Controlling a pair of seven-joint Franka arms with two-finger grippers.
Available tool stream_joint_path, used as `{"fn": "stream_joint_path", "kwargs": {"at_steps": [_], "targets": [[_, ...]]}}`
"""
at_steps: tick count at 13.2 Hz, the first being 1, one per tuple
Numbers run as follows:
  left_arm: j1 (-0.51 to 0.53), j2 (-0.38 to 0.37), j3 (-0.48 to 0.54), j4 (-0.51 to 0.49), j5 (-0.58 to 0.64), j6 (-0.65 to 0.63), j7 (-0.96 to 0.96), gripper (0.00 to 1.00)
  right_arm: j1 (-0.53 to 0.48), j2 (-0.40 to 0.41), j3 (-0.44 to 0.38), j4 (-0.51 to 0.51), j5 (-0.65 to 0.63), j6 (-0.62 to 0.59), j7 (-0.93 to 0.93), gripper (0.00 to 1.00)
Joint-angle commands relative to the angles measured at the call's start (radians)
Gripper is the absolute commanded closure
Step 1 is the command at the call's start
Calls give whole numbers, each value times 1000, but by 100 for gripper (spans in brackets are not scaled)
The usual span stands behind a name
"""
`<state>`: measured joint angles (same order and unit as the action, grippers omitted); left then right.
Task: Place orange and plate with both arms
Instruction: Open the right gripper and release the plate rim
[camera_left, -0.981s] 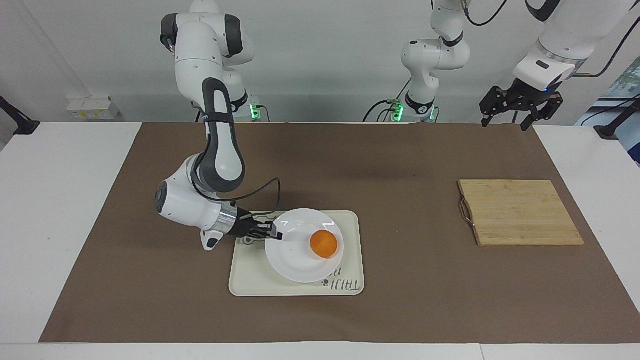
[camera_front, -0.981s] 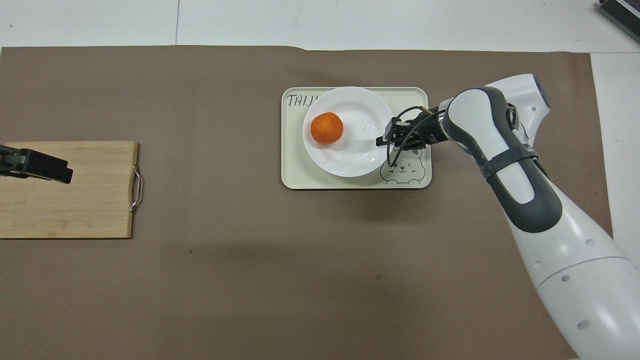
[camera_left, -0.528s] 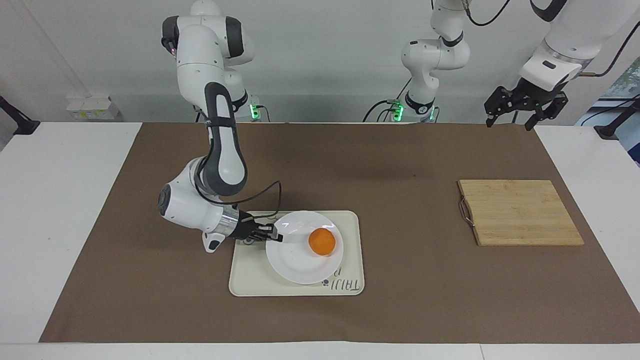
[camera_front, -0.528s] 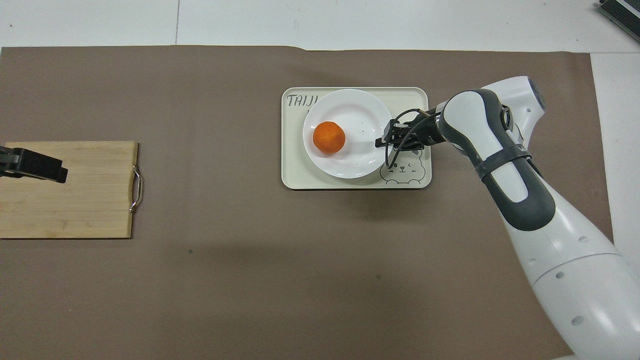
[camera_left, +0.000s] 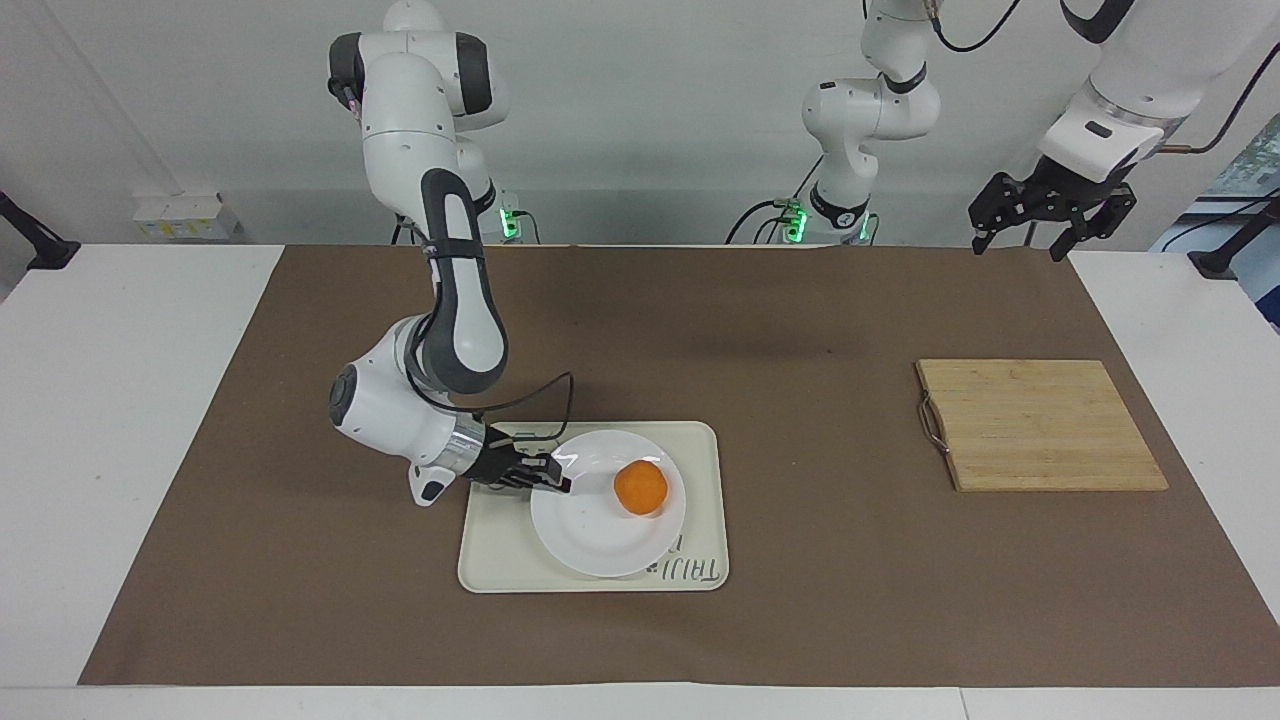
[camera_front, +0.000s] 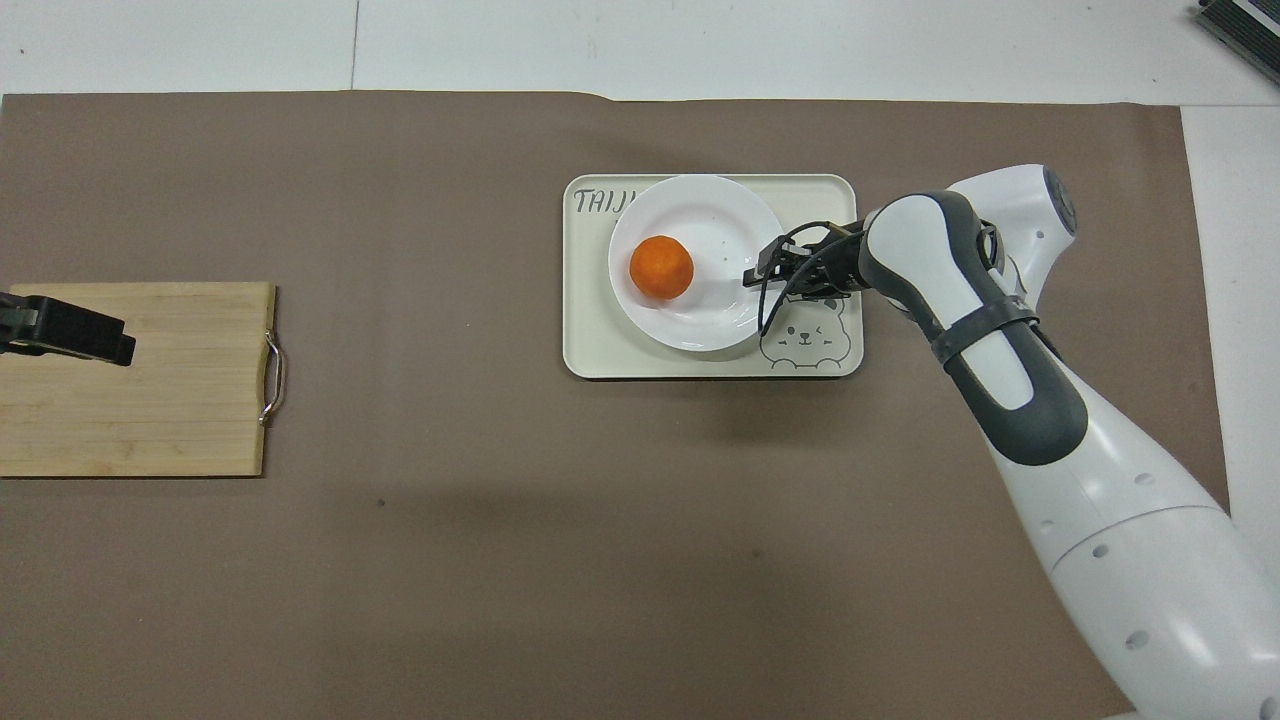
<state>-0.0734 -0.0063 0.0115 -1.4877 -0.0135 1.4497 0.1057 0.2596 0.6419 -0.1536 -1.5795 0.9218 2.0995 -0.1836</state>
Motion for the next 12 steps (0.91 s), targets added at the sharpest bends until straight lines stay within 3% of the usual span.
{"fn": "stream_joint_path", "kwargs": {"at_steps": [1,9,12], "targets": [[-5,-8,2,4,15,-17,-9,0,-8,-17,0,-5,-21,17,-17,0],[-5,-8,1,4,15,-17,-9,0,-6,-157,-23,-1,-453,17,59,0],[-5,-8,2,4,15,-17,-9,0,-5,-238,-20,-5,-634,-71,154,0]]}}
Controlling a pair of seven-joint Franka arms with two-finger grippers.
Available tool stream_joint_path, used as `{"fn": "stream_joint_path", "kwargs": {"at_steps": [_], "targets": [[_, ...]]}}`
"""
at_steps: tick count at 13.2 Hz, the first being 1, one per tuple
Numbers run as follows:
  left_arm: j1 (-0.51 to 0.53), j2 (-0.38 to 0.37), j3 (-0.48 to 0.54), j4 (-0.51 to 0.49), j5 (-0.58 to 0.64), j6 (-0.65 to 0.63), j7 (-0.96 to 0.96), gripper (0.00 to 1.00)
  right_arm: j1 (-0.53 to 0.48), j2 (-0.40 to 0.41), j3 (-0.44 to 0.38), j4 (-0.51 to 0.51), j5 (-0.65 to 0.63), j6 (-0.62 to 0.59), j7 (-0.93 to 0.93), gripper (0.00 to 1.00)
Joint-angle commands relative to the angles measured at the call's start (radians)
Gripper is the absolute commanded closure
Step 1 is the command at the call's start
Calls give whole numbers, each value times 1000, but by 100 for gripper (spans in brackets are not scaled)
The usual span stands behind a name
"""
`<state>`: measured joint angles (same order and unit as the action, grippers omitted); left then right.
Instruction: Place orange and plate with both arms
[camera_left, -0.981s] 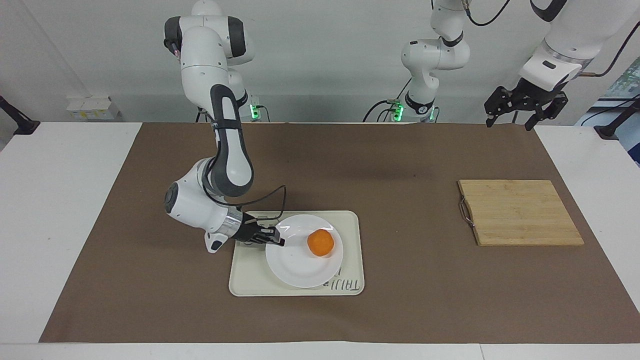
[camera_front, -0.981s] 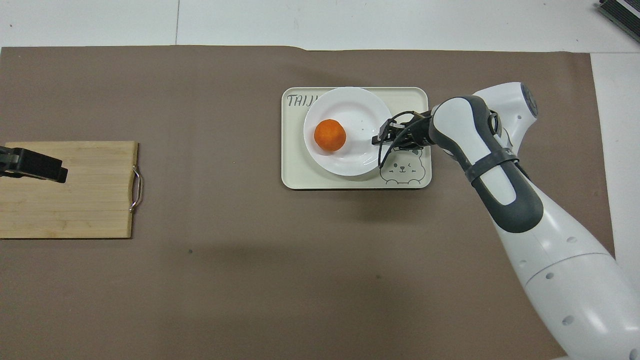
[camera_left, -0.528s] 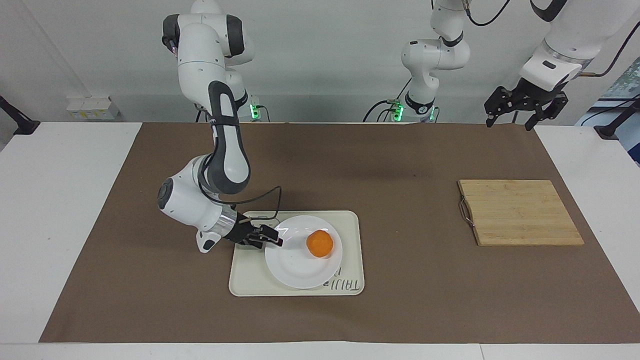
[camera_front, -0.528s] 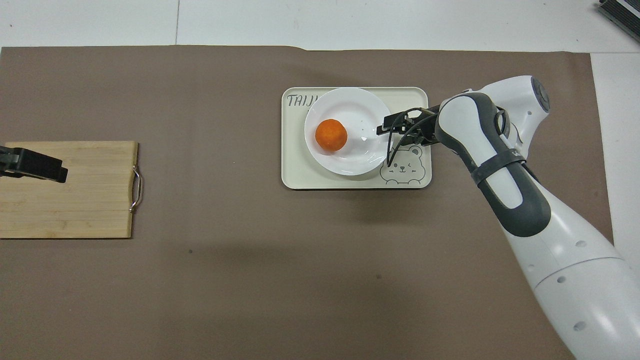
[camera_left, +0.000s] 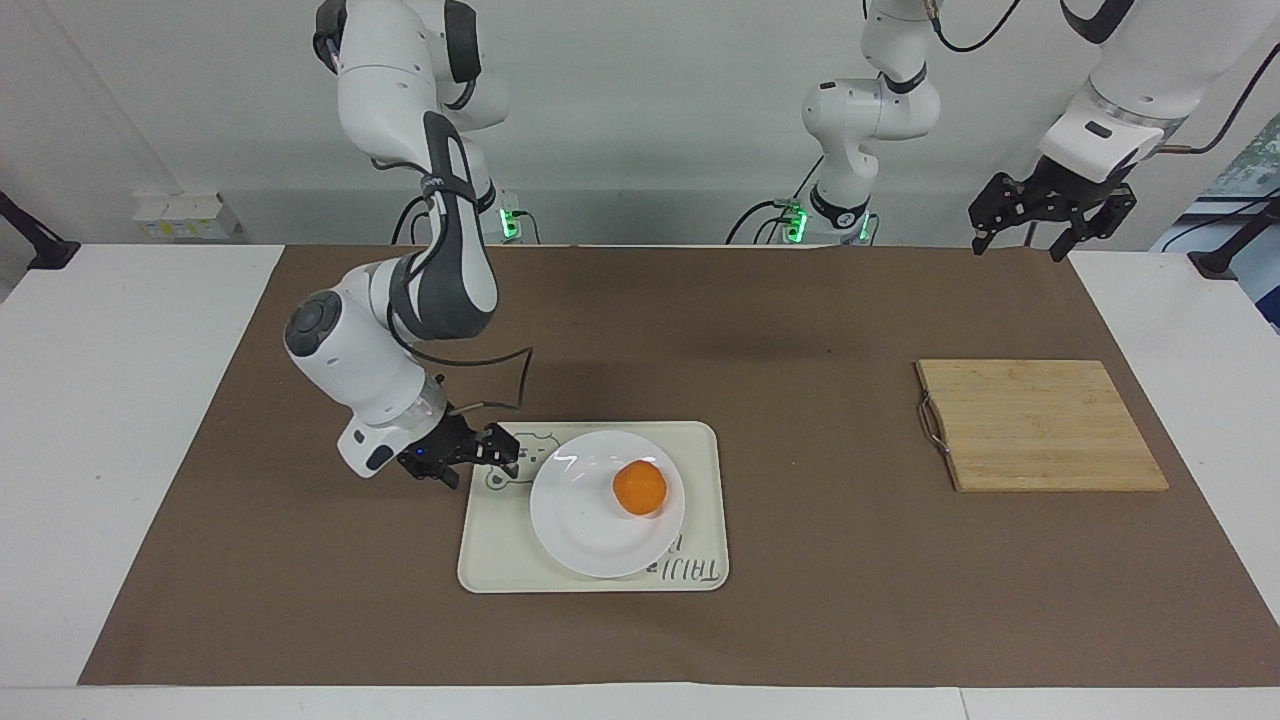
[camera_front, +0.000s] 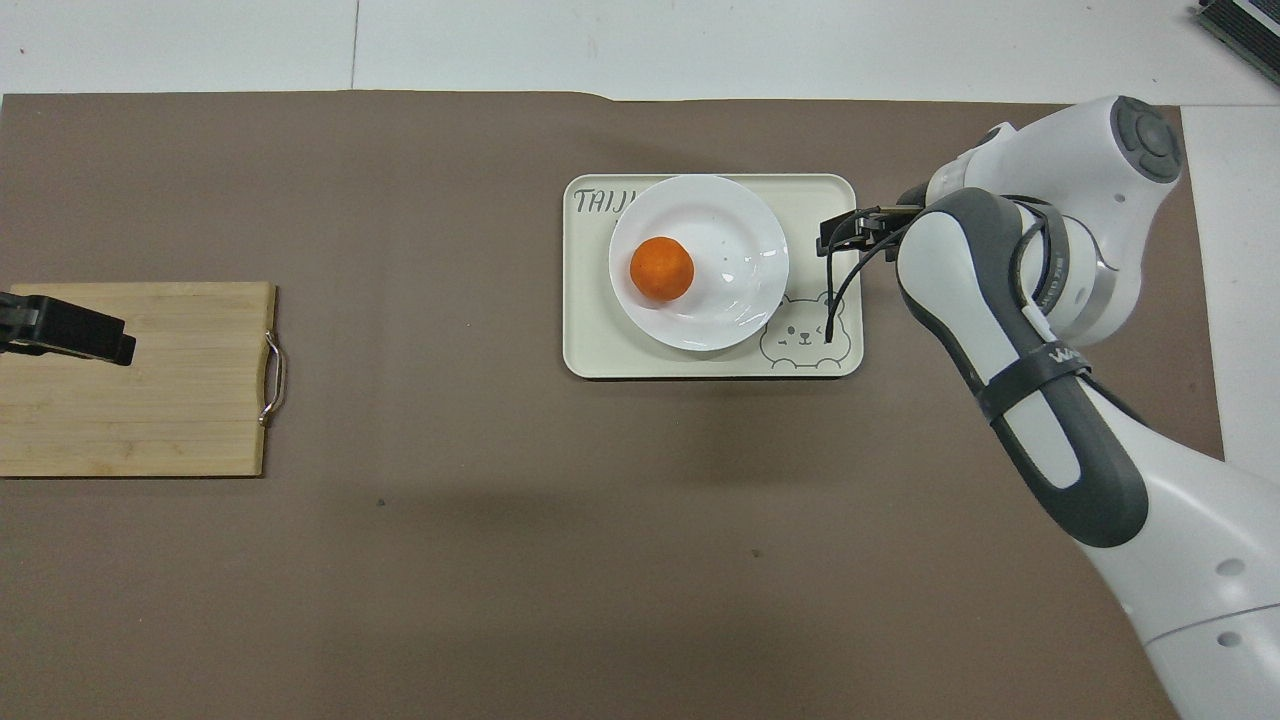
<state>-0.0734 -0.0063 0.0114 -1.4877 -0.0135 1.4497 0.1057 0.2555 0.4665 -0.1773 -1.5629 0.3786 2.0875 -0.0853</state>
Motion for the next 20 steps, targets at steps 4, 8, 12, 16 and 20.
{"fn": "stream_joint_path", "kwargs": {"at_steps": [4,8,12,16,20], "targets": [[-5,-8,2,4,15,-17,-9,0,-2,-152,2,-23,-174,-271,220,0],[-5,-8,2,4,15,-17,-9,0,-22,-273,4,-171,-263,-339,230,0],[-5,-8,2,4,15,-17,-9,0,-64,-339,4,-290,-323,-327,204,0],[-5,-8,2,4,15,-17,-9,0,-116,-410,2,-286,-397,-336,118,0],[-5,-8,2,4,15,-17,-9,0,-116,-471,1,-211,-426,-353,88,0]]}}
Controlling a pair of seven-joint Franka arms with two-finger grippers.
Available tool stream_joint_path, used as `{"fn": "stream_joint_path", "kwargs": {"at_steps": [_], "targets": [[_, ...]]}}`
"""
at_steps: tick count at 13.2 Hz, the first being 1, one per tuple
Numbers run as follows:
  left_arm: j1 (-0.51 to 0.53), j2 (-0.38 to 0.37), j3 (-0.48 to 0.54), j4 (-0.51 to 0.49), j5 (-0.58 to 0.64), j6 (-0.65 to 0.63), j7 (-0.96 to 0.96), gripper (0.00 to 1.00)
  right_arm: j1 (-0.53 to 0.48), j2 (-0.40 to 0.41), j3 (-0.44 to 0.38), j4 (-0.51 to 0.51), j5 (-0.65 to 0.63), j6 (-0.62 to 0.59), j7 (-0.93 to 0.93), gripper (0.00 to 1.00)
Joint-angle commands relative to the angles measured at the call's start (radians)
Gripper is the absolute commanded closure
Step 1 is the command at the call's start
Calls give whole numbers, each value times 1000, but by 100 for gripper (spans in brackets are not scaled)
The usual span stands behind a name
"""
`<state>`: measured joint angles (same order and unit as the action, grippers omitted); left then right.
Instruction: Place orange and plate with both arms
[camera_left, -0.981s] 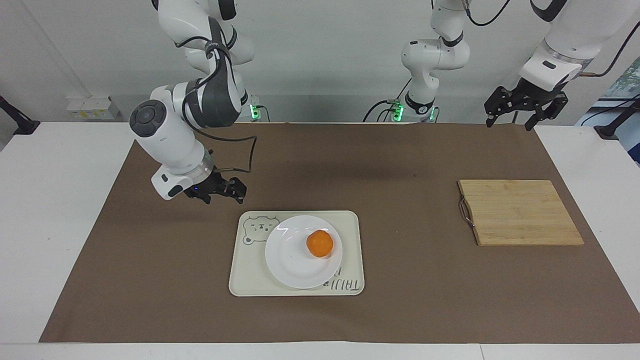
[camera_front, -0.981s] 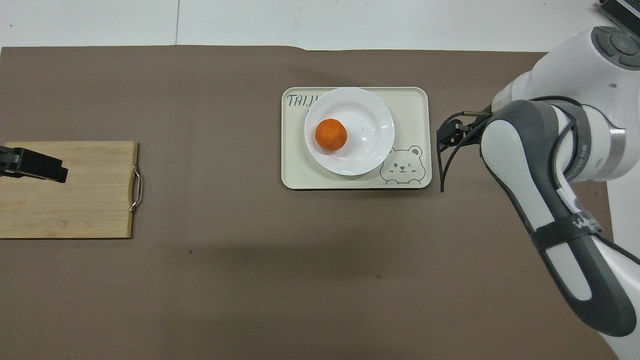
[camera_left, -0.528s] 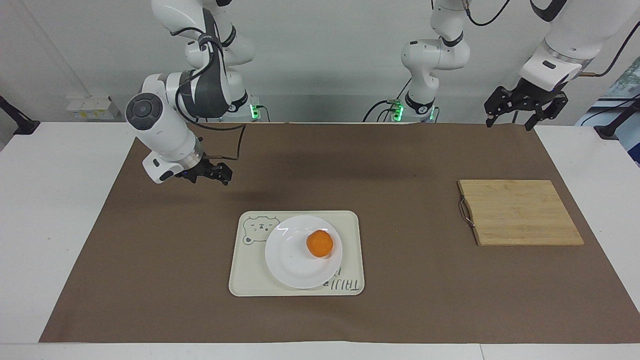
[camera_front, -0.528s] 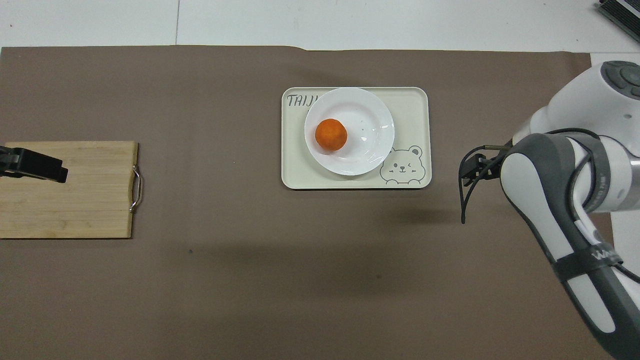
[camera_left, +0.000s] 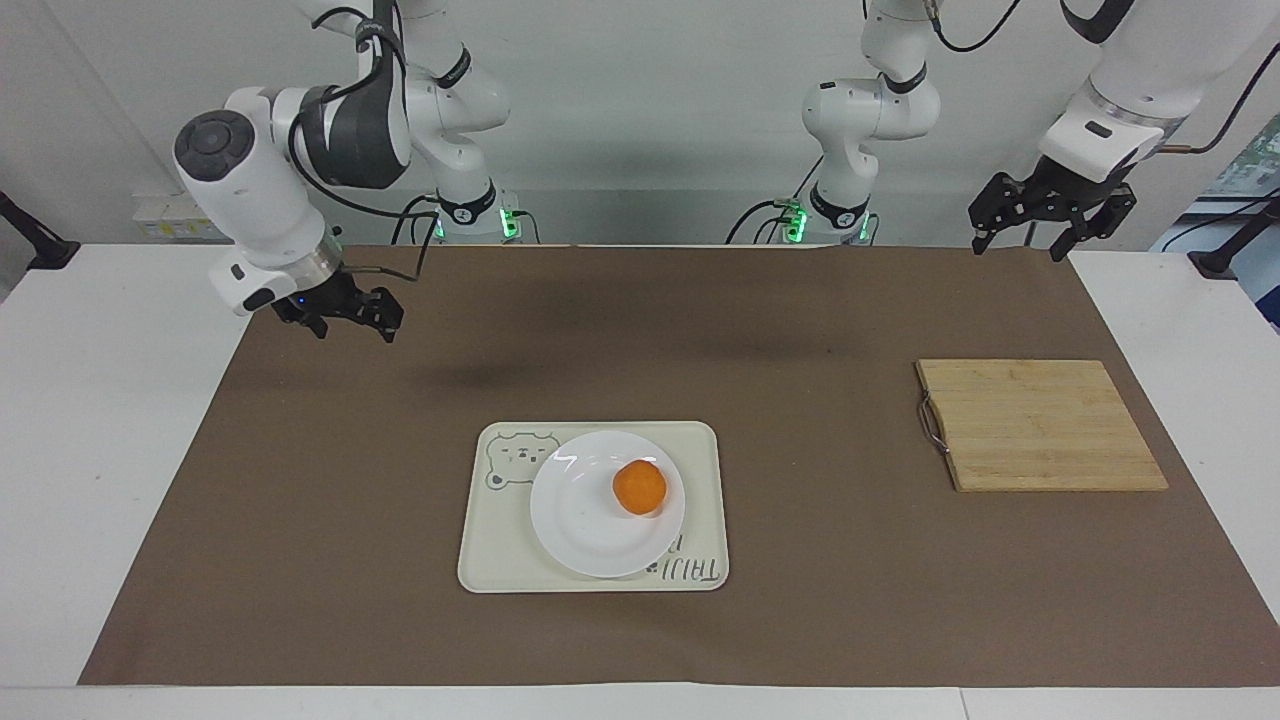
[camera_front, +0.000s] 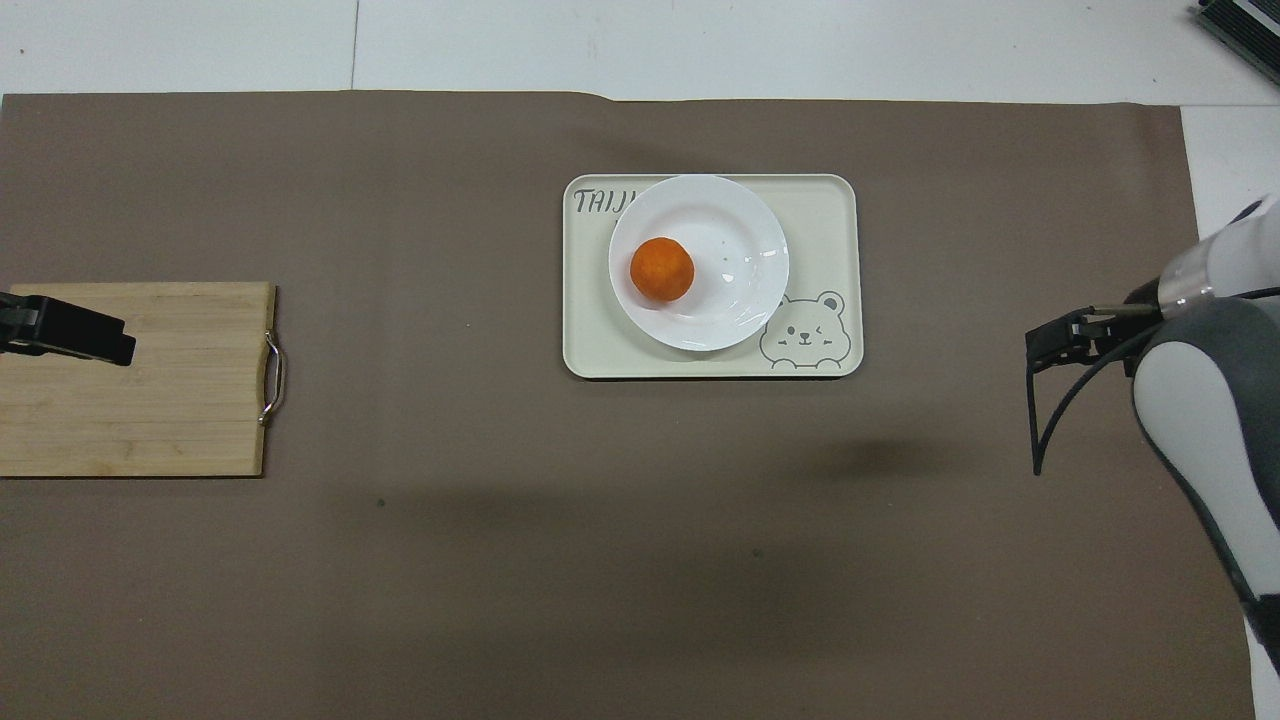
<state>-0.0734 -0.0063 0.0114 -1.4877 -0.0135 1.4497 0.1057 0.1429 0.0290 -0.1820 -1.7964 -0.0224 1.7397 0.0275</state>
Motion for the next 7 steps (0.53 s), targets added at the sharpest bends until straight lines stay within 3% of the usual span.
{"fn": "stream_joint_path", "kwargs": {"at_steps": [1,7], "targets": [[-5,-8,2,4,15,-17,-9,0,-8,-40,6,49,-25,-21,-24,0],[-5,-8,2,4,15,-17,-9,0,-11,-54,-2,248,-11,-225,-24,0]]}}
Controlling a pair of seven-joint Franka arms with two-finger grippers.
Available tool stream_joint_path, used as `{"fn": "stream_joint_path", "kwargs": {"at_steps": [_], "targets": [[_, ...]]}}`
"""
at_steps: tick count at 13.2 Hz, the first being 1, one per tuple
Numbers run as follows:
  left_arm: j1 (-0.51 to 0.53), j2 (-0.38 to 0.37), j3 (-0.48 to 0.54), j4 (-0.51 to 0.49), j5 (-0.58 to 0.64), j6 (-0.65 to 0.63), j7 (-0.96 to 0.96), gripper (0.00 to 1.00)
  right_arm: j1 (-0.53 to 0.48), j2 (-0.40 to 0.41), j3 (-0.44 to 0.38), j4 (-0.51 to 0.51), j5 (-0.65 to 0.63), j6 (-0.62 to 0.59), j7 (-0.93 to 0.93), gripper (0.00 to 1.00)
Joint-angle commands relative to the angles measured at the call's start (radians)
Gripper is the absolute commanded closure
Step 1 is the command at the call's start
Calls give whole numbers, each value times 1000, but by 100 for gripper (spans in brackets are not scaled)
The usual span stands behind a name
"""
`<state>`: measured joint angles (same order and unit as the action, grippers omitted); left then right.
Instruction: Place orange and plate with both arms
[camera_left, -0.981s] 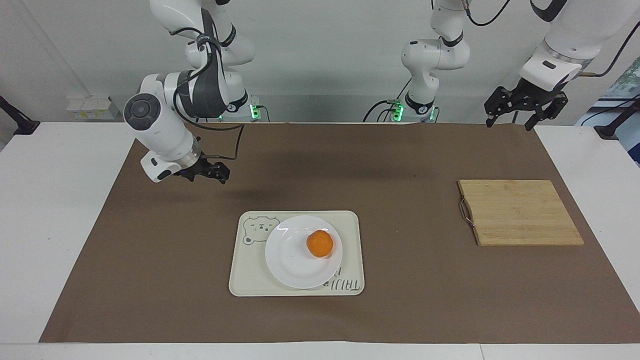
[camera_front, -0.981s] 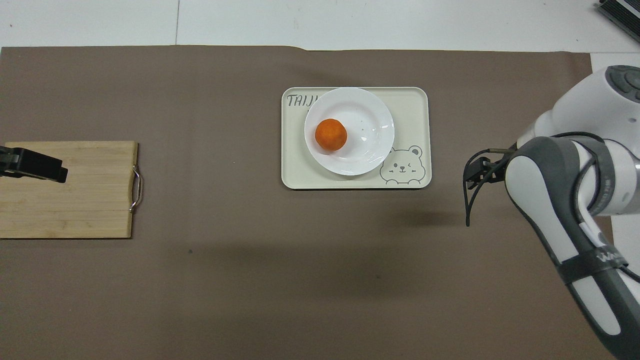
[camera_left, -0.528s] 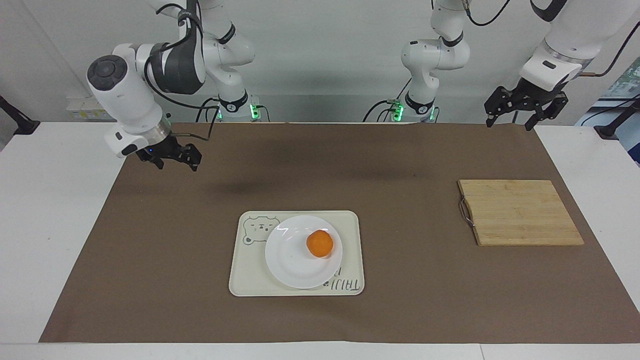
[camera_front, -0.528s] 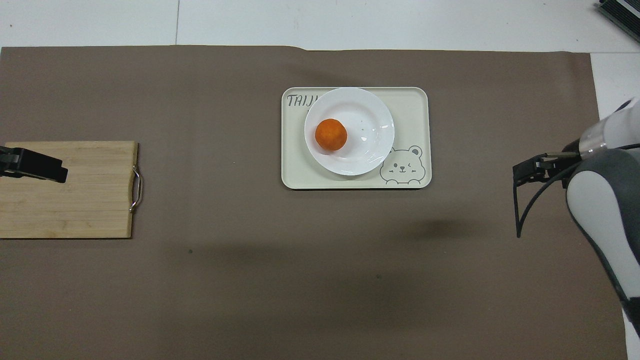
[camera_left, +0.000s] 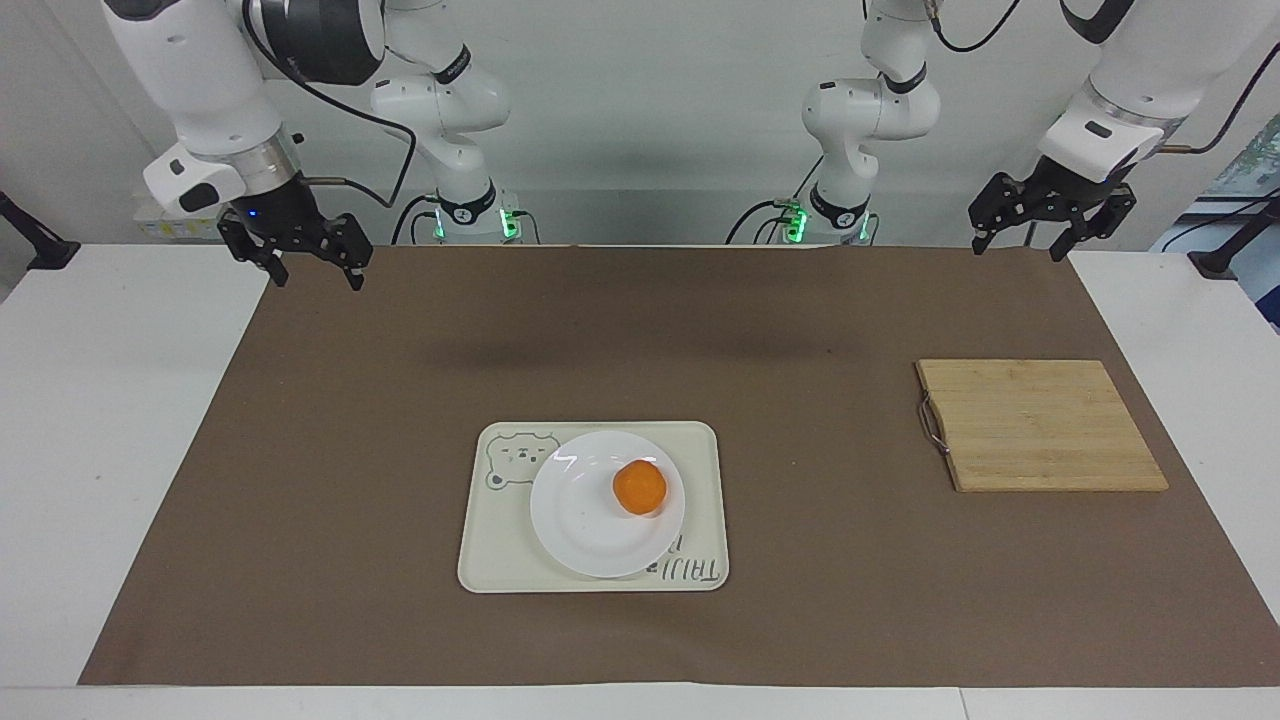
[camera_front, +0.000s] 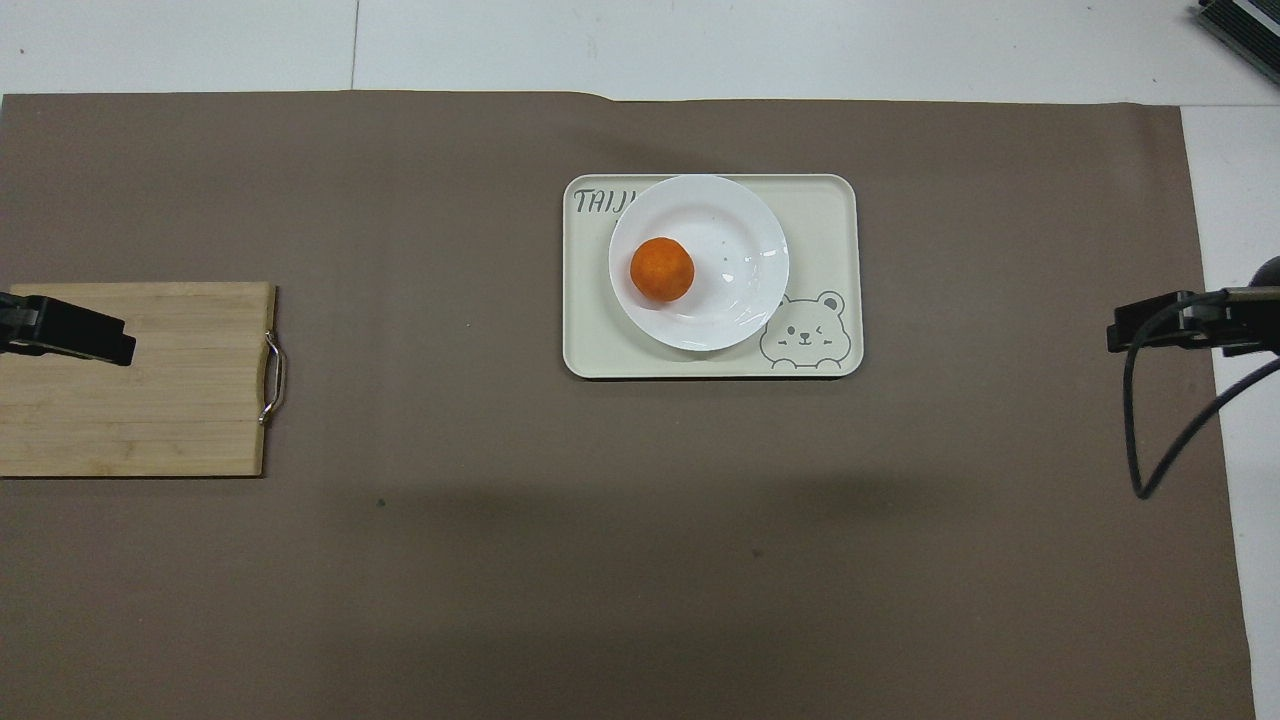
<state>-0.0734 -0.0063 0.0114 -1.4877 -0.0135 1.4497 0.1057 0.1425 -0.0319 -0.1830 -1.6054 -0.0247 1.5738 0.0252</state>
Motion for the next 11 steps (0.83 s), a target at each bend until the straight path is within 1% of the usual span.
{"fn": "stream_joint_path", "kwargs": {"at_steps": [1,2,3,4,11], "targets": [[-5,-8,2,4,15,-20,-9,0,-9,-6,-1,79,-7,-96,-22,0],[-3,-8,2,4,15,-18,-9,0,-11,-23,-3,90,0,-128,-22,0],[-5,-8,2,4,15,-18,-9,0,-9,-54,0,75,-1,-138,-22,0],[-5,-8,1,4,15,-23,-9,0,-9,-65,3,59,-1,-146,-21,0],[-3,-8,2,4,17,-25,-9,0,-6,-69,5,56,3,-150,-24,0]]}}
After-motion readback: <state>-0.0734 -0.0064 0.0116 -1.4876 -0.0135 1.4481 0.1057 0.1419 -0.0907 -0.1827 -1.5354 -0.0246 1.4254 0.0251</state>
